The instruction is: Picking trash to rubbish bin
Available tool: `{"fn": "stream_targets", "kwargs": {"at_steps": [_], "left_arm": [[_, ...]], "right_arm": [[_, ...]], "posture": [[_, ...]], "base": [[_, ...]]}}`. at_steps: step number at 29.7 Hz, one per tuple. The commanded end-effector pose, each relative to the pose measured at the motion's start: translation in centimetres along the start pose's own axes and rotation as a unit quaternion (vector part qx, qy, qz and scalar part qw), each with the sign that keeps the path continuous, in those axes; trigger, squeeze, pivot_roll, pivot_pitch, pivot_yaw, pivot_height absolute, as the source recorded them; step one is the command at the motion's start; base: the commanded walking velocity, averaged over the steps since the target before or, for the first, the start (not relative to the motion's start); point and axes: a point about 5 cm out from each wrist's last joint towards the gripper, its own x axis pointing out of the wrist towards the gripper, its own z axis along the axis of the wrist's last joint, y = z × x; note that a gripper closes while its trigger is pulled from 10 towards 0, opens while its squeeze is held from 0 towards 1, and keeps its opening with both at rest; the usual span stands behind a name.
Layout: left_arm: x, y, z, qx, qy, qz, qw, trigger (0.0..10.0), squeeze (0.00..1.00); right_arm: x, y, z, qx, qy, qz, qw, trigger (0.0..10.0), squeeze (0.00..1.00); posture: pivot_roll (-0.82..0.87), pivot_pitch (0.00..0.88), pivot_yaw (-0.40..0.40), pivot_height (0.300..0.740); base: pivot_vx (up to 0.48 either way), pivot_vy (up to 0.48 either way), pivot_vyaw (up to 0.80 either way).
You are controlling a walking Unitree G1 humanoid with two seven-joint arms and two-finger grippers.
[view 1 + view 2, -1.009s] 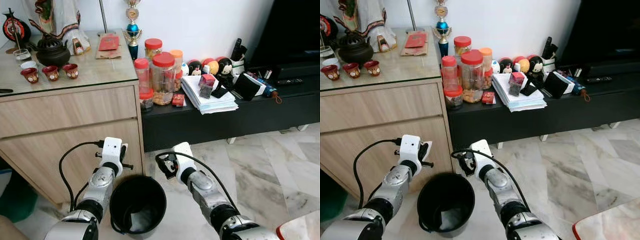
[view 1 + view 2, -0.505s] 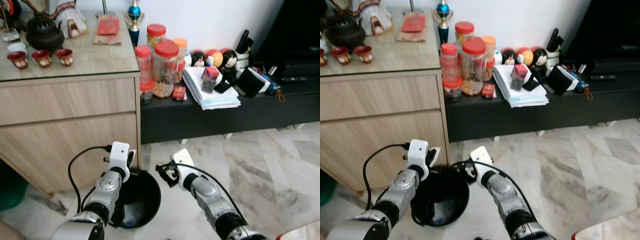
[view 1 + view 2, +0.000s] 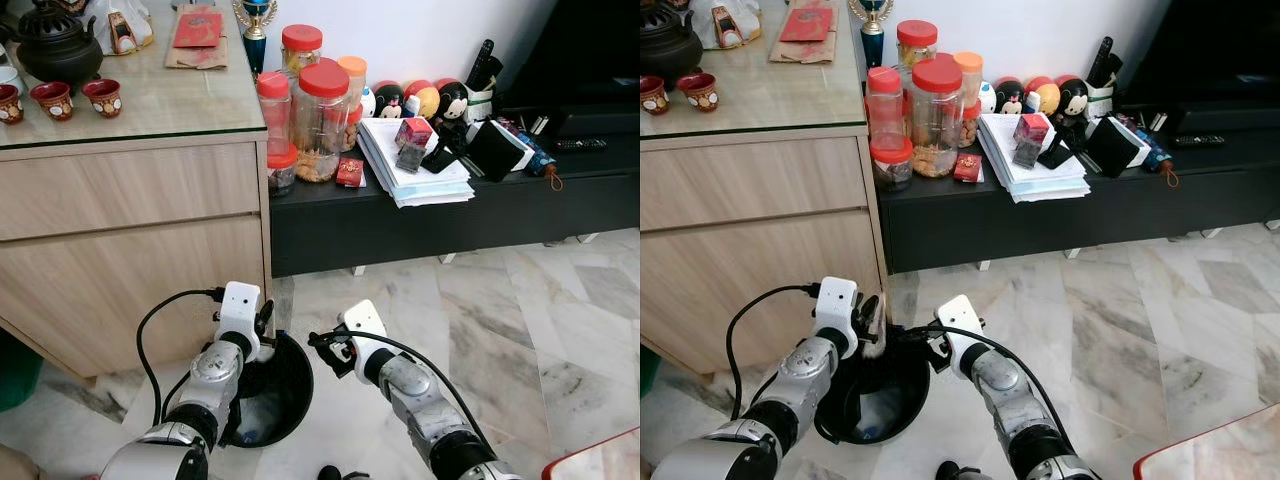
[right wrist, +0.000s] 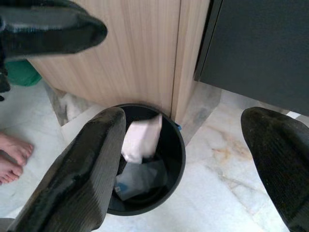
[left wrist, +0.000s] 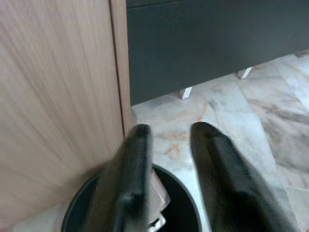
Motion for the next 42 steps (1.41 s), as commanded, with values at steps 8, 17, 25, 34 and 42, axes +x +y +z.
{"fn": "stream_targets", "kwargs": {"at_steps": [8,17,25,34,42], "left_arm": [[-0.4,1.7,0.0,-0.013,-0.011,0.074,0.997,10.0,0.00],[-2.3,5.0,1.5,0.033,-0.097,0.204,0.974,10.0,0.00],[-1.9,4.0,5.5,0.074,-0.191,0.229,0.952,10.0,0.00],[-2.1,4.0,5.0,0.085,-0.182,0.231,0.952,10.0,0.00],[-1.9,4.3,5.6,0.087,-0.182,0.225,0.953,10.0,0.00]], "right_arm": [[0.3,0.0,0.7,0.021,-0.024,-0.024,0.999,10.0,0.00],[0.7,-1.0,3.7,0.057,-0.116,-0.077,0.989,10.0,0.00],[0.7,-2.1,6.3,0.077,-0.189,-0.101,0.974,10.0,0.00],[0.9,-2.1,6.5,0.087,-0.193,-0.105,0.972,10.0,0.00],[1.1,-2.0,6.9,0.086,-0.200,-0.103,0.971,10.0,0.00]], "posture": [[0.00,0.133,-0.067,0.740],[0.02,0.086,-0.019,0.740],[0.03,0.039,-0.005,0.740],[0.02,0.000,0.013,0.740],[0.01,0.000,0.028,0.740]], "base": [[0.000,0.000,0.00],[0.000,0.000,0.00],[0.000,0.000,0.00],[0.000,0.000,0.00],[0.000,0.000,0.00]]}}
